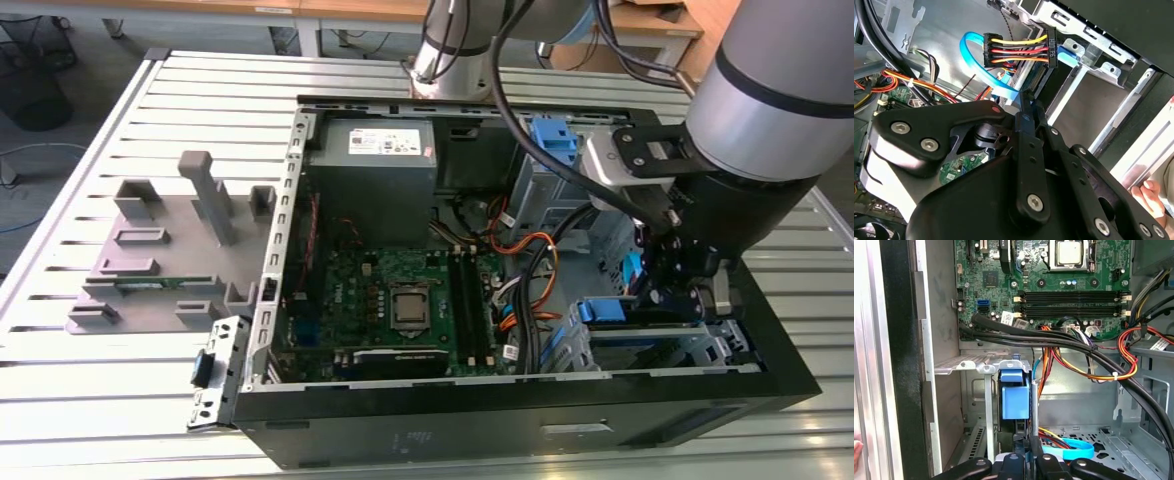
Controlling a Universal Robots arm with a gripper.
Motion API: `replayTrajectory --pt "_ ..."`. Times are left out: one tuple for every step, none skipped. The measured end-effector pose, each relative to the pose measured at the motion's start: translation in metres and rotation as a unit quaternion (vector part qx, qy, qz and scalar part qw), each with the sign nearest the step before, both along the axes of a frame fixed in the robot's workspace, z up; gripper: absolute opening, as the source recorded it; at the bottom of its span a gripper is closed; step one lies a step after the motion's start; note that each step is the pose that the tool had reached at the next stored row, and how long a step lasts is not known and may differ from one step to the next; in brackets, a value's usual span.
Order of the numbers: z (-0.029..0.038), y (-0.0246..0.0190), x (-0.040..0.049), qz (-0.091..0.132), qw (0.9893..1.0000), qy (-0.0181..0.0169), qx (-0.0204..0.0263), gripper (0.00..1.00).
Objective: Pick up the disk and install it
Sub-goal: 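Insert the first disk wire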
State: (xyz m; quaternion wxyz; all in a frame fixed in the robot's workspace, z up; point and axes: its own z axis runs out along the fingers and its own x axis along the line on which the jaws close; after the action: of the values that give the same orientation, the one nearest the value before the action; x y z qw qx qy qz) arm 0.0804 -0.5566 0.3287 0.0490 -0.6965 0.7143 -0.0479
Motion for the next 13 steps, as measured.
replayTrajectory --pt "-0.0001 0.0 0.0 0.0 1.0 0.0 0.0001 0.16" --pt "-0.0002 0.0 0.0 0.0 1.0 0.0 0.0002 0.16" --pt "-0.0003 0.0 0.0 0.0 1.0 0.0 0.0002 0.16" --pt "-0.0003 0.0 0.0 0.0 1.0 0.0 0.0002 0.16" --pt "-0.0003 0.0 0.0 0.0 1.0 0.0 0.0002 0.16" --pt "-0.0003 0.0 0.0 0.0 1.0 0.0 0.0002 0.16" --pt "-0.0008 0.0 0.0 0.0 1.0 -0.0001 0.0007 0.17" --pt "-0.0008 0.0 0.0 0.0 1.0 -0.0001 0.0006 0.17" --pt "-0.0008 0.0 0.0 0.0 1.0 -0.0001 0.0007 0.24" --pt "-0.0007 0.0 0.0 0.0 1.0 -0.0001 0.0005 0.24" --pt "-0.0005 0.0 0.0 0.0 1.0 0.0 0.0003 0.24" --pt "-0.0005 0.0 0.0 0.0 1.0 -0.0001 0.0003 0.24" --pt "0.0 0.0 0.0 0.0 1.0 0.0 0.0002 0.24"
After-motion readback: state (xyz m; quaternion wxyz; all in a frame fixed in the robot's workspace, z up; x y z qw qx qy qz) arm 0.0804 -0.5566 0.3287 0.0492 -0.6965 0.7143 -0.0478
